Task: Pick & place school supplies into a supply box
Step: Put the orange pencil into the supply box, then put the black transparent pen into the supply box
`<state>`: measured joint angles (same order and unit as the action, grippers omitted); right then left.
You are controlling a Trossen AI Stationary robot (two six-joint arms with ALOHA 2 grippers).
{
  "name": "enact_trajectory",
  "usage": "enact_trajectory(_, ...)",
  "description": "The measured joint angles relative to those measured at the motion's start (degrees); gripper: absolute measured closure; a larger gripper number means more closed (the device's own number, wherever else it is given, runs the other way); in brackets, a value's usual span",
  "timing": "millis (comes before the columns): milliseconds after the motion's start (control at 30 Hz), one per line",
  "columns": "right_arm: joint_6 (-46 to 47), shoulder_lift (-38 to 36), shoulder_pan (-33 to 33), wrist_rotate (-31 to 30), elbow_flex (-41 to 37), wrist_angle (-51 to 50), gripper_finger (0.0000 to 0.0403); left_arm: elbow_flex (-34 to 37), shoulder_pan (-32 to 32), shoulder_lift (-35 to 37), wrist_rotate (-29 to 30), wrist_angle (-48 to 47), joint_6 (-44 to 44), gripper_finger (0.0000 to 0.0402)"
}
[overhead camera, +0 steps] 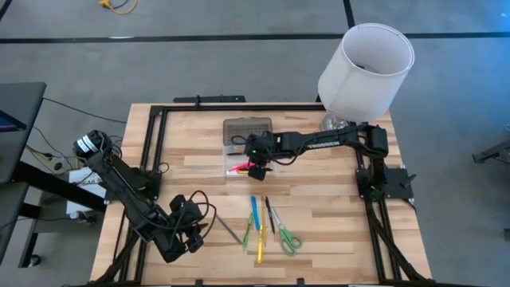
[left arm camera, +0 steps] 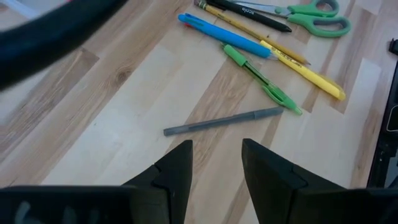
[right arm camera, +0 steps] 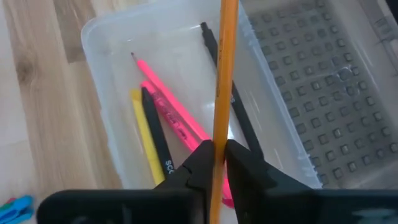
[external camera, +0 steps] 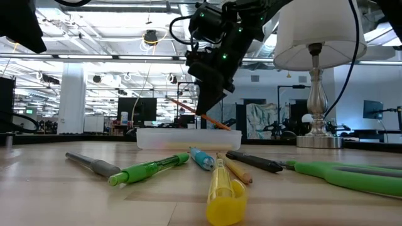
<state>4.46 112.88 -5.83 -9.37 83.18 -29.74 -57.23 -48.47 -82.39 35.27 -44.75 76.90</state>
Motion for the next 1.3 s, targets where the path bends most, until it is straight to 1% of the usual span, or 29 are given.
enact_trajectory(233, 0.23, 0.0, 0.07, -1.23, 0.0, 0.19, 0.0337, 0.0, 0.0, 0.0, 0.04, 0.02, 0.04, 0.0269)
enact_trajectory(433, 6.57, -0.57, 0.35, -1.2, -0.02, -0.13, 0.0335, 0.0, 0.0, 0.0, 0.08, 0.02, 0.01, 0.0269)
enact_trajectory(533, 9.05, -2.11, 1.82, -0.36, 0.01, -0.16, 0.0335, 0.0, 0.0, 0.0, 0.38, 0.04, -2.05, 0.0269)
enact_trajectory(767, 9.96, -7.79, 8.32, 0.16, 0.02, -1.1, 0.0335, 0.02, 0.78, -0.15, 2.81, 0.24, -10.75, 0.0269)
enact_trajectory(933, 15.18, -11.67, 13.31, -4.15, 0.02, -4.69, 0.0335, 0.02, 2.77, -0.15, 4.46, 0.02, -16.17, 0.0269)
enact_trajectory(1033, 18.17, -13.58, 16.8, -5.93, 0.02, -7.12, 0.0335, 0.02, 4.16, -0.15, 4.19, 0.93, -20.9, 0.0269)
enact_trajectory(1133, 21.5, -14.94, 20.44, -6.97, 0.0, -9.44, 0.0335, 0.02, 5.59, -0.15, 0.98, 2.93, -28.55, 0.0269)
enact_trajectory(1300, 27.87, -16.33, 27.14, -11.42, 0.0, -12.22, 0.0335, 0.52, 9.02, -0.2, -5.81, 6.94, -40.99, 0.0269)
